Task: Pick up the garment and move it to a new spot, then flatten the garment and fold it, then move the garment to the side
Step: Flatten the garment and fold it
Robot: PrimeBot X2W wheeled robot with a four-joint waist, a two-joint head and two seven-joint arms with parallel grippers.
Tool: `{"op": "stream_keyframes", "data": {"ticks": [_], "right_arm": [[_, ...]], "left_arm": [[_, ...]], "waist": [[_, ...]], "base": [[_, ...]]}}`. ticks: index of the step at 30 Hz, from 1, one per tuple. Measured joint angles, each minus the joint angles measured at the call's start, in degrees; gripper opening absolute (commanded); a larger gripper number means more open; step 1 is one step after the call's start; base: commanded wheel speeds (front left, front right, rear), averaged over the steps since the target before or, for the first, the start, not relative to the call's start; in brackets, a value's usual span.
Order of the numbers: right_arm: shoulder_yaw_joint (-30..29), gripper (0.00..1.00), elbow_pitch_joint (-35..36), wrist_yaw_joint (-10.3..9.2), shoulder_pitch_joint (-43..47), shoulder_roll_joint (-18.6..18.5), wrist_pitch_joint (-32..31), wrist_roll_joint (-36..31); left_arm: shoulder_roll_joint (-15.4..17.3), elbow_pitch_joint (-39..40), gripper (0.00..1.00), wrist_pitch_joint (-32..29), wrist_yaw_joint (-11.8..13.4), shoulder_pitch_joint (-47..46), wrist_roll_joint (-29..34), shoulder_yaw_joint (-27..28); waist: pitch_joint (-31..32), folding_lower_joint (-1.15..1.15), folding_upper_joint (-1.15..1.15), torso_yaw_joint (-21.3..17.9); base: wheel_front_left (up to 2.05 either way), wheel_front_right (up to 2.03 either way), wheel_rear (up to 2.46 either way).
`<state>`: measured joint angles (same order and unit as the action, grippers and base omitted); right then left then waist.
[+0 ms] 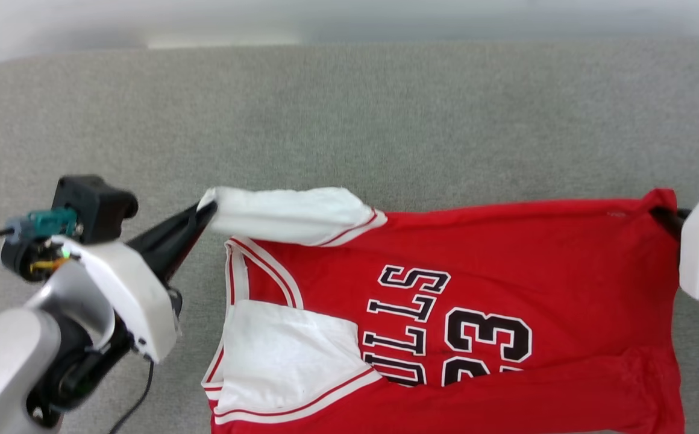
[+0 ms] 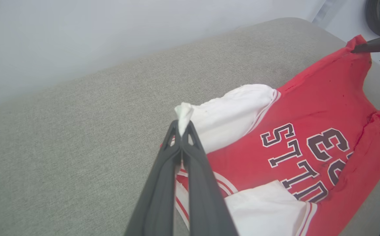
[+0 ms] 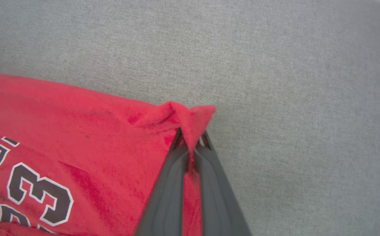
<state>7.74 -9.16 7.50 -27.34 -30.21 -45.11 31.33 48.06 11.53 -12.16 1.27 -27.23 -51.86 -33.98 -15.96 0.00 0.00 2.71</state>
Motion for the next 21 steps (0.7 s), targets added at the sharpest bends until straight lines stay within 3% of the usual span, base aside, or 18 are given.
{"op": "stream_keyframes", "data": {"ticks": [10, 16, 21], "right_arm": [[-4.8, 0.0, 8.7, 0.0, 16.4, 1.7, 2.2, 1.8], [-5.8, 0.0, 11.2, 0.0, 23.9, 2.0, 1.6, 1.8], [-3.7, 0.0, 11.8, 0.0, 28.1, 0.2, 0.7, 0.9]], "left_arm": [[3.5, 4.7, 0.0, 2.6, 5.0, 14.4, -3.1, -0.4], [2.6, 4.5, 0.0, 3.6, 5.5, 21.0, -4.8, -3.2], [1.8, 2.7, 0.0, 3.1, 5.6, 23.6, -5.1, -5.6]], "waist": [[6.5, 0.0, 0.0, -0.1], [6.9, 0.0, 0.0, 0.2], [6.7, 0.0, 0.0, 0.4]], "base": [[0.0, 0.0, 0.0], [0.0, 0.0, 0.0], [0.0, 0.0, 0.0]]}}
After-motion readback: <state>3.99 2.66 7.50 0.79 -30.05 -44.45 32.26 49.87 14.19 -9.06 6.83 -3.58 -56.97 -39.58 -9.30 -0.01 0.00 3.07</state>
